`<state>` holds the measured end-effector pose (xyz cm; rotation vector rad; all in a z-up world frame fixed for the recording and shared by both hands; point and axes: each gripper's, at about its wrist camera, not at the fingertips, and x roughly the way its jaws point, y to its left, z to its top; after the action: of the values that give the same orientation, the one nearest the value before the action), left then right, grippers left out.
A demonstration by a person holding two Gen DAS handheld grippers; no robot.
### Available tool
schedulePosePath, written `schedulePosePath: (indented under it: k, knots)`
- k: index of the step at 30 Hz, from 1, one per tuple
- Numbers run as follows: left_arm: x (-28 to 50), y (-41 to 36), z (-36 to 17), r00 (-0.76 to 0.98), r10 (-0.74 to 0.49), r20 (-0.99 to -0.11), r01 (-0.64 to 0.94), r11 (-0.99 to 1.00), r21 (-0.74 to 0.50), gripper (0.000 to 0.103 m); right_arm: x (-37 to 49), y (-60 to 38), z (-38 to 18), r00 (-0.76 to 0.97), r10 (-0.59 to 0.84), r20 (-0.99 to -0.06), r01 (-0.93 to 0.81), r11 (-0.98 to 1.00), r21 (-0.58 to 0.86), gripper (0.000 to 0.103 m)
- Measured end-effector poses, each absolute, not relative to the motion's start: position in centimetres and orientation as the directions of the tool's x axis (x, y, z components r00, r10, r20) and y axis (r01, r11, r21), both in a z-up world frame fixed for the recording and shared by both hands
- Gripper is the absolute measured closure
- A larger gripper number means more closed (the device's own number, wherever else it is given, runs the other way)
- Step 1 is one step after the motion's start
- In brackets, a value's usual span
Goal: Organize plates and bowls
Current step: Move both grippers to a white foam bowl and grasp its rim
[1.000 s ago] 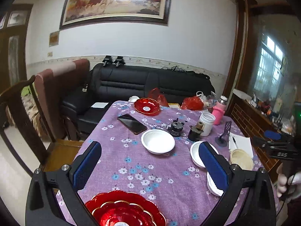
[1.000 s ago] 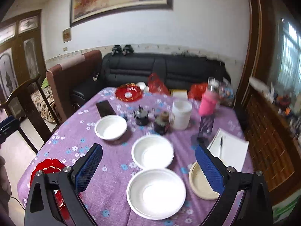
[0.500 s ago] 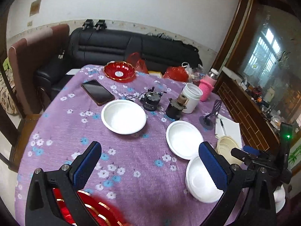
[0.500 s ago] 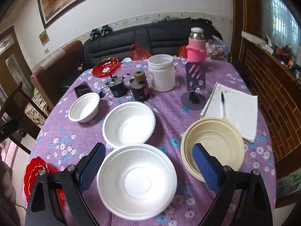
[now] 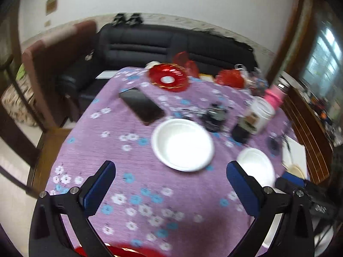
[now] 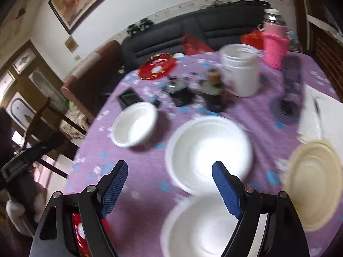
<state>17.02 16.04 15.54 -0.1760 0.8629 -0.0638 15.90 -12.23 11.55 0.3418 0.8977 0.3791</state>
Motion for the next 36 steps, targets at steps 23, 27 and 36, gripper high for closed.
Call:
schedulePosePath:
  k: [23,27,36]
  knots:
    - [29.4,19.1,2.8,0.459,-0.171,-0.872,-0.196,0.937,-0.288,0.000,27.8,-2.3,2.1,0.508,0.331,-0.795,0.083,0.900,0.428,0.043]
    - [29.8,19.1,1.9,0.430,-0.209,-0.878,-0.189,0.930,-0.314,0.020,28.1,-1.7,2.6,0.519,0.317,-0.794,0.038,0.919,0.392,0.059]
    - [29.7,16.8,2.1,0.390,-0.261,-0.883,-0.090,0.944,-0.319,0.057,28.1,-0.3,3.1,0.493,0.365,-0.790,-0.029,0.914,0.405,0.075]
